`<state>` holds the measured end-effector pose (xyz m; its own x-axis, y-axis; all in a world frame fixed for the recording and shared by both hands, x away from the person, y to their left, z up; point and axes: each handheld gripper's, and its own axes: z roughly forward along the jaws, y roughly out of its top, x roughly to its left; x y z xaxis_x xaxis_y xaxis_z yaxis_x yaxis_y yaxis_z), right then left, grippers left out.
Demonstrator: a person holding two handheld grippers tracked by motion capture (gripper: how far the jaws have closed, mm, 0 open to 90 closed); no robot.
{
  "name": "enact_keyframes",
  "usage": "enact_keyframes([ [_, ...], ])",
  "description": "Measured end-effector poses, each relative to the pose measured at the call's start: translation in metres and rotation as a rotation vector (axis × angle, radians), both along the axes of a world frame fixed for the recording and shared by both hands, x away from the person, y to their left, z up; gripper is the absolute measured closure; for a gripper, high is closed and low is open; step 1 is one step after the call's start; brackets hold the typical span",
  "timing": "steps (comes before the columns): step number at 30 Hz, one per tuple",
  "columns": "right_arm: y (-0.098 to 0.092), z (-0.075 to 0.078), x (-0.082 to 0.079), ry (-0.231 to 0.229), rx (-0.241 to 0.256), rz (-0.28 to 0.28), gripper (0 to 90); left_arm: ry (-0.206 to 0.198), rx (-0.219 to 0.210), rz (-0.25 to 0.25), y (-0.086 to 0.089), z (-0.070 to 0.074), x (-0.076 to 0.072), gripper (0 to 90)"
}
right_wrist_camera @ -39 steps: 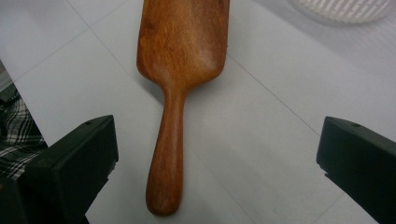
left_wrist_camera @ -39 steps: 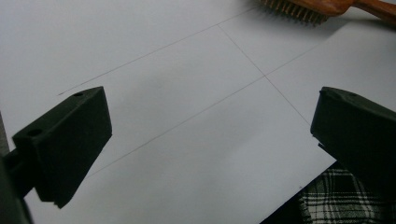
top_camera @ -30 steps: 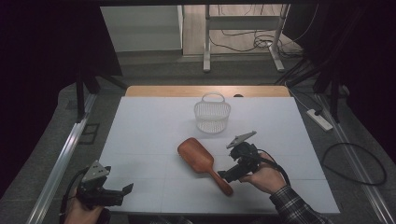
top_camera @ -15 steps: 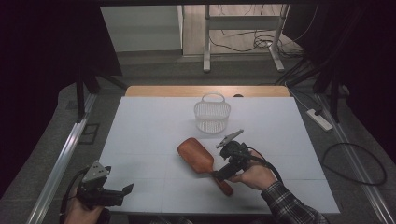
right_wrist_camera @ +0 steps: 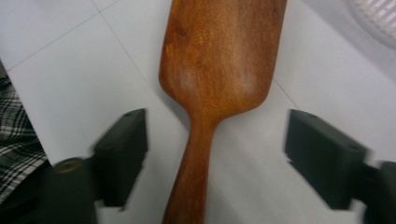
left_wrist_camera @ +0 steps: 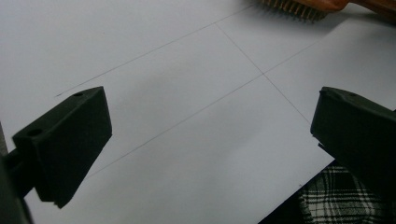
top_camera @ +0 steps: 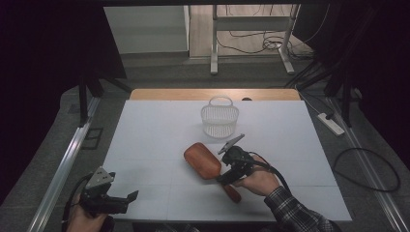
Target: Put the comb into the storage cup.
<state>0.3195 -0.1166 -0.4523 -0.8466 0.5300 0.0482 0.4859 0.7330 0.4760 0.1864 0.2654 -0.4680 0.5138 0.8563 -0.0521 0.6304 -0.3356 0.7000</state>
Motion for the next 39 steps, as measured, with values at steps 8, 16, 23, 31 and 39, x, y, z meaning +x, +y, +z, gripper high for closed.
enact_keyframes([
  [8, 0.002, -0.003, 0.003, 0.058, -0.021, 0.063, 73.2, -0.001, 0.004, -0.003, -0.001, 0.000, 0.000, 0.0],
  [16, 0.003, -0.004, 0.003, 0.048, -0.016, 0.085, 89.1, 0.001, 0.005, -0.005, -0.001, 0.000, 0.000, 0.0],
  [23, 0.007, -0.007, 0.000, 0.032, -0.029, 0.102, 89.0, 0.001, 0.005, -0.006, -0.001, 0.000, 0.000, 0.0],
  [31, 0.011, -0.016, -0.003, 0.047, -0.030, 0.112, 89.0, -0.001, 0.006, -0.008, -0.001, 0.000, 0.000, 0.0],
  [39, 0.015, -0.030, -0.008, 0.081, -0.045, 0.132, 89.0, -0.002, 0.008, -0.011, -0.001, 0.000, 0.000, 0.0],
])
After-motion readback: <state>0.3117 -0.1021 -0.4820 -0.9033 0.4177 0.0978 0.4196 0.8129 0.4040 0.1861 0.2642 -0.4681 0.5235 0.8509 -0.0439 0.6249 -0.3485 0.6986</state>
